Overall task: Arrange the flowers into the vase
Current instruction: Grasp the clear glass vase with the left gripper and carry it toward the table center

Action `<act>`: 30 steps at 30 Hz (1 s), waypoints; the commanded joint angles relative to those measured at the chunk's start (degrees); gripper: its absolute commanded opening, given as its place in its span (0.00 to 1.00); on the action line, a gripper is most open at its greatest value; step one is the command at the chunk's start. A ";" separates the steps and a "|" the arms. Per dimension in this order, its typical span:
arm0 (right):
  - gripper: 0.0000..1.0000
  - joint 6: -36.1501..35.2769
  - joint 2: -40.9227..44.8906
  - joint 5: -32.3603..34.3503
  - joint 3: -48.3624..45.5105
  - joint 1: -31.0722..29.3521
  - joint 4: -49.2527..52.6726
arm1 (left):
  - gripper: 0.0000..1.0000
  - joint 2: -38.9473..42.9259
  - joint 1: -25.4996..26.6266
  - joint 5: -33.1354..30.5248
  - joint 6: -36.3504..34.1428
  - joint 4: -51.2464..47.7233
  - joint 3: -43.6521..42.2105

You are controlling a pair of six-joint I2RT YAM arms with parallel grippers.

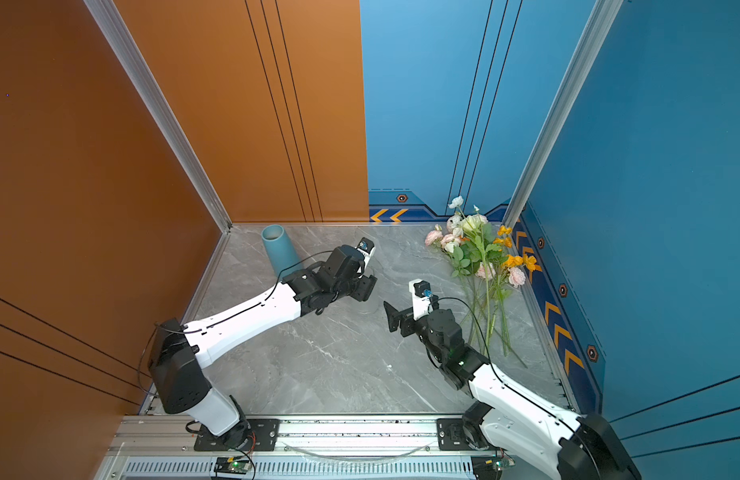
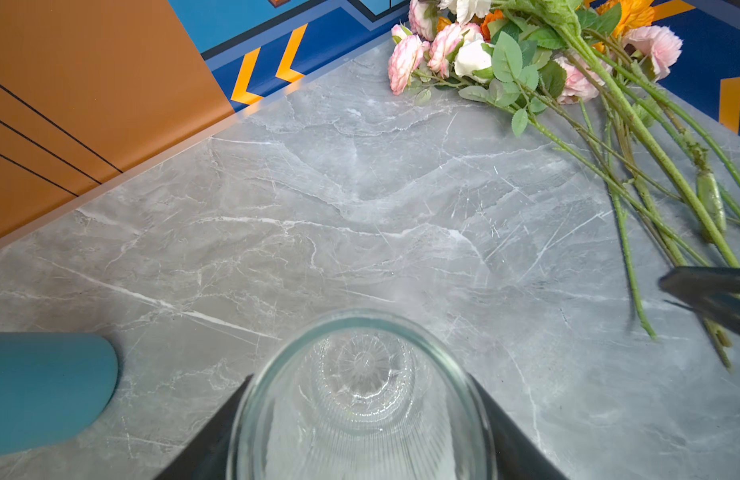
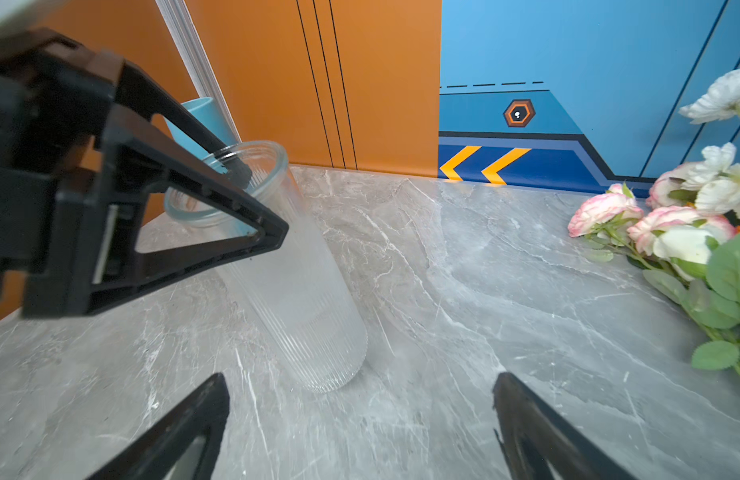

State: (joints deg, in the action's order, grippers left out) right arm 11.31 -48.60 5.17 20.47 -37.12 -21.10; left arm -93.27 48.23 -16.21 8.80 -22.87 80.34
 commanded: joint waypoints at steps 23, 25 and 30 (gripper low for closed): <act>1.00 3.89 22.35 -5.35 -3.25 -0.02 27.59 | 0.69 7.82 2.12 -2.88 5.73 8.98 -12.25; 1.00 3.77 22.31 -5.35 -3.30 0.00 27.50 | 0.76 8.02 2.05 -2.91 5.55 8.98 -12.58; 1.00 3.28 21.80 -5.36 -3.11 0.10 27.36 | 0.84 8.11 1.87 -2.75 5.18 8.98 -12.86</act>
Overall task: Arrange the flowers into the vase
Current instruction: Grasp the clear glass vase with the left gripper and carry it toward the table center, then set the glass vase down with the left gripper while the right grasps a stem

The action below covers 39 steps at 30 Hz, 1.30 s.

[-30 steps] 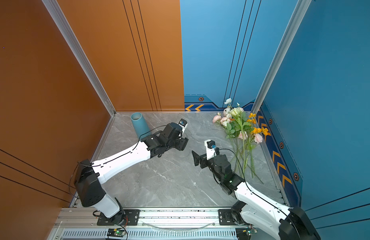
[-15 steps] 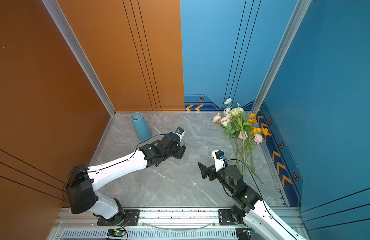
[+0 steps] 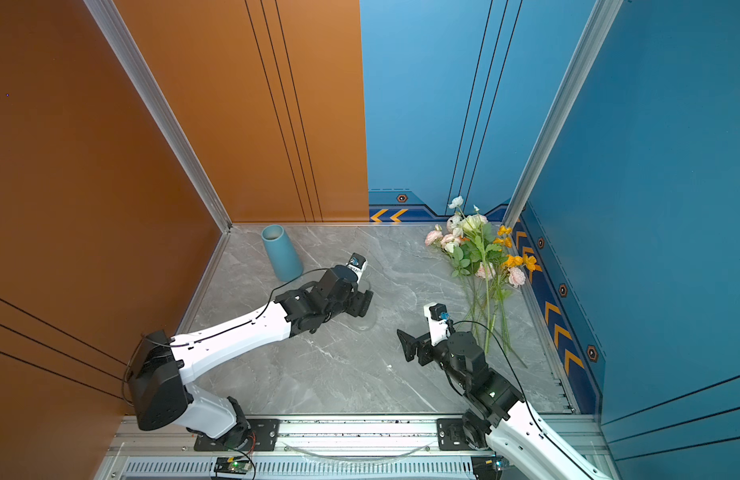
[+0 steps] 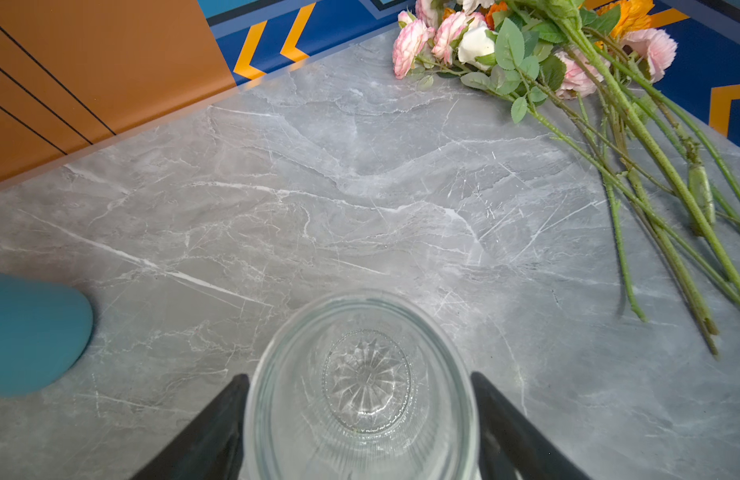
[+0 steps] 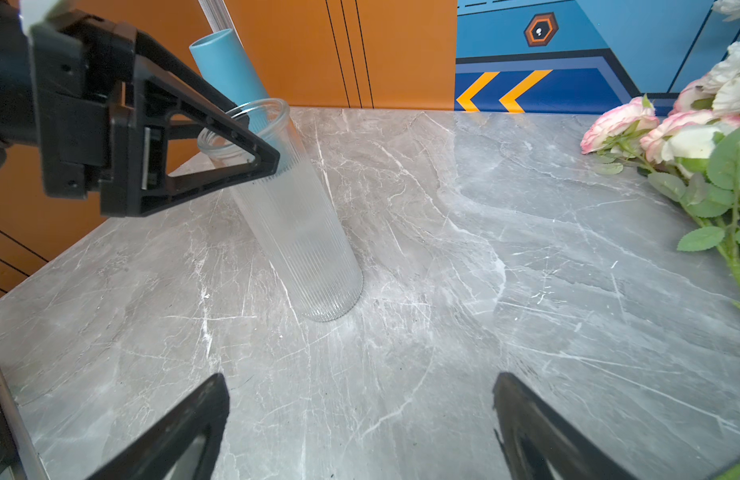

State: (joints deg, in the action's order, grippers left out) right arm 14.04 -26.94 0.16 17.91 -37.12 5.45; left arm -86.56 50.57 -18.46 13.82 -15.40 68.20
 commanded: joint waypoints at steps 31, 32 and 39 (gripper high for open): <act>0.78 4.22 -38.50 0.58 33.38 46.48 16.02 | 0.98 9.19 1.90 27.98 -44.17 -1.60 3.13; 0.76 3.41 -41.51 0.13 34.86 47.18 15.13 | 0.98 9.69 2.58 26.50 -43.45 0.74 1.18; 0.54 -0.53 -58.10 -0.31 44.98 46.85 11.82 | 0.98 9.78 8.67 26.85 -38.20 9.55 -3.74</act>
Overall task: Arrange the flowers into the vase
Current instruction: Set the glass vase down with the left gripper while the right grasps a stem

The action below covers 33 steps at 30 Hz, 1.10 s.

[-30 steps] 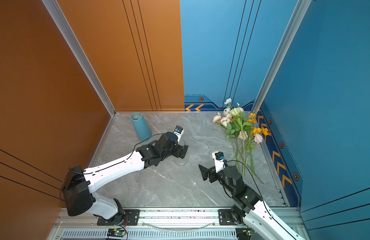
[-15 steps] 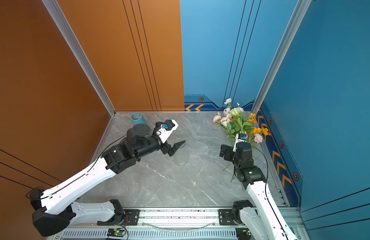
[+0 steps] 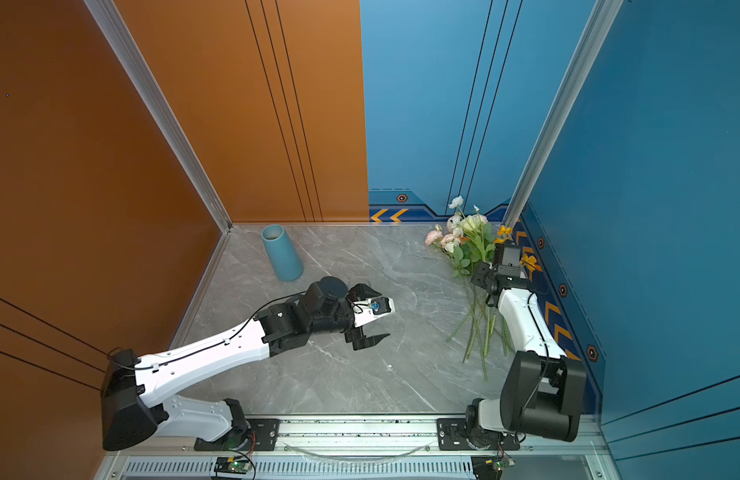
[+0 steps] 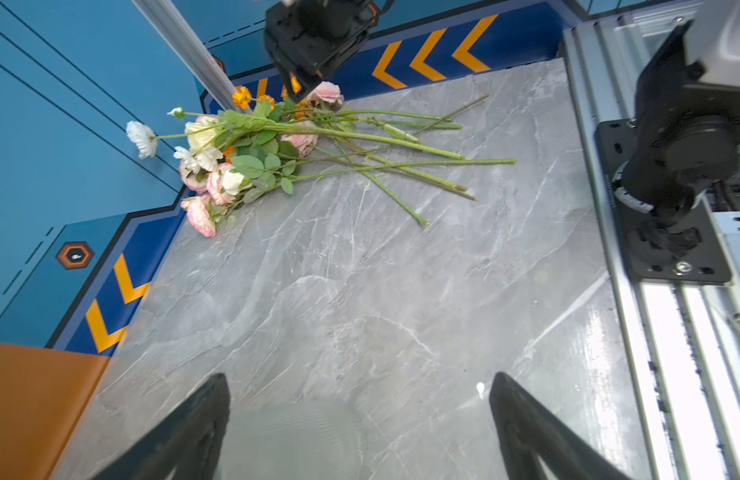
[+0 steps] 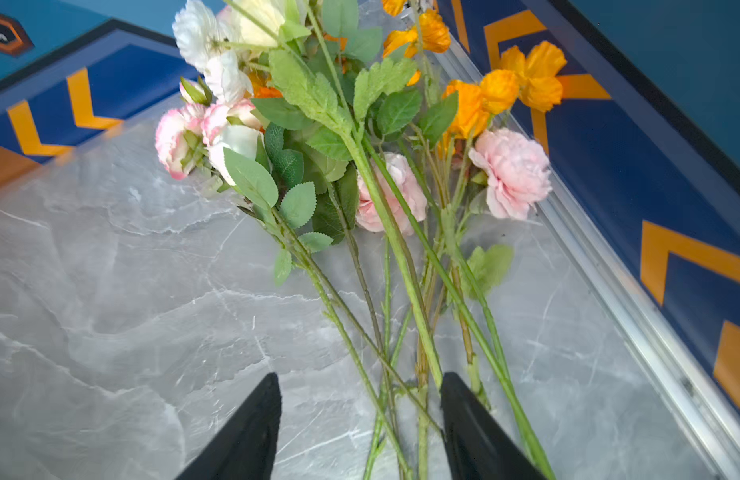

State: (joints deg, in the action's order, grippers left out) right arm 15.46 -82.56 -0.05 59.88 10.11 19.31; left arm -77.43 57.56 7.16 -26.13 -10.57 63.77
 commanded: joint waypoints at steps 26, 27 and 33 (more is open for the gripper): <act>0.38 -3.50 -21.76 3.93 6.99 -4.13 -3.37 | 0.98 0.98 4.86 -8.33 -1.25 3.04 0.41; 0.38 -3.44 -21.93 4.44 7.13 -4.13 -3.32 | 0.98 0.95 4.88 -8.40 -1.29 3.10 0.40; 0.33 -4.16 -23.19 6.35 7.85 -4.14 -3.17 | 0.98 0.39 5.26 -8.59 -1.23 2.84 0.49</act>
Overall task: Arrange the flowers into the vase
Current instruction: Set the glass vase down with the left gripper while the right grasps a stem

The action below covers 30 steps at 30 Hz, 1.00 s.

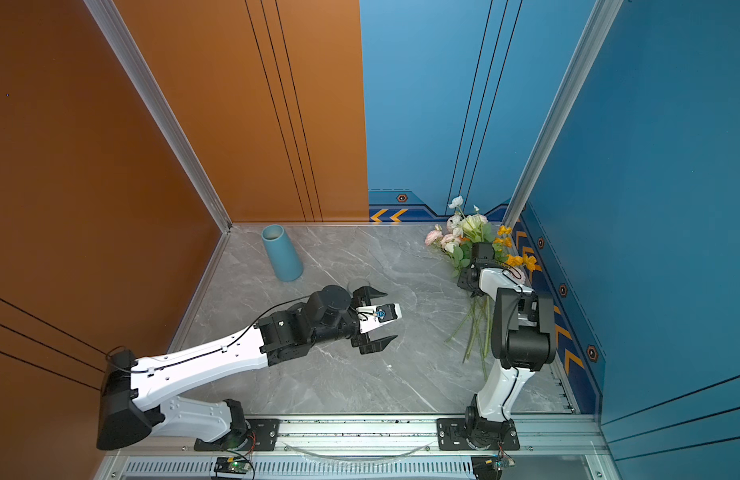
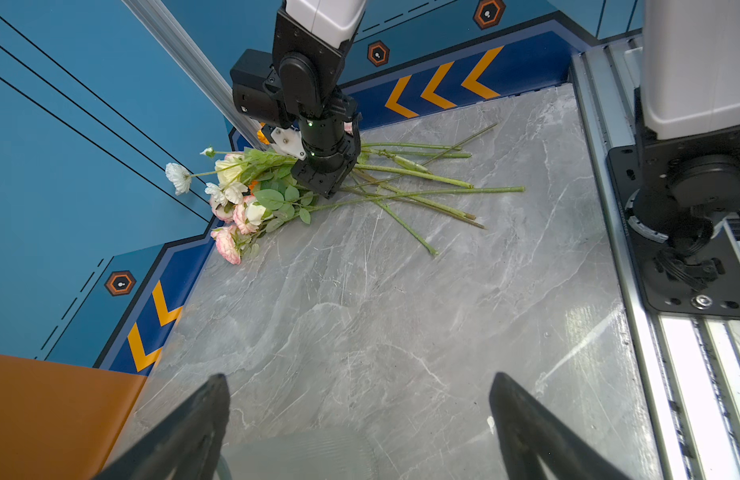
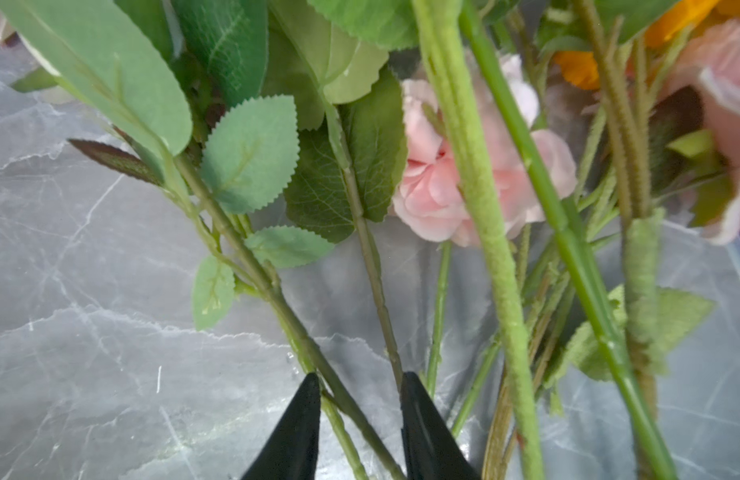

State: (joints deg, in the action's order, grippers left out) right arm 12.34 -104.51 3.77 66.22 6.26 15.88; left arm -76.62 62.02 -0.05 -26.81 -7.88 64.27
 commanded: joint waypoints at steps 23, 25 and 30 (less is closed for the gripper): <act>0.10 -3.43 -4.51 2.03 2.13 -0.40 1.64 | 0.98 -2.74 2.04 -2.70 -0.86 -0.51 0.34; 0.00 -4.25 -4.32 1.05 2.29 -0.46 1.63 | 0.98 -2.73 2.11 -2.84 -0.80 -0.64 0.42; 0.00 -6.22 -0.68 -0.48 1.01 -0.81 1.61 | 0.98 -2.60 2.23 -3.32 -1.04 -0.73 0.56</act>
State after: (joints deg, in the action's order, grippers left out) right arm 7.64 -107.92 4.29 67.51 5.76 16.05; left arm -78.78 63.33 -1.89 -27.22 -7.99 64.29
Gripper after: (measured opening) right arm 0.056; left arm 0.979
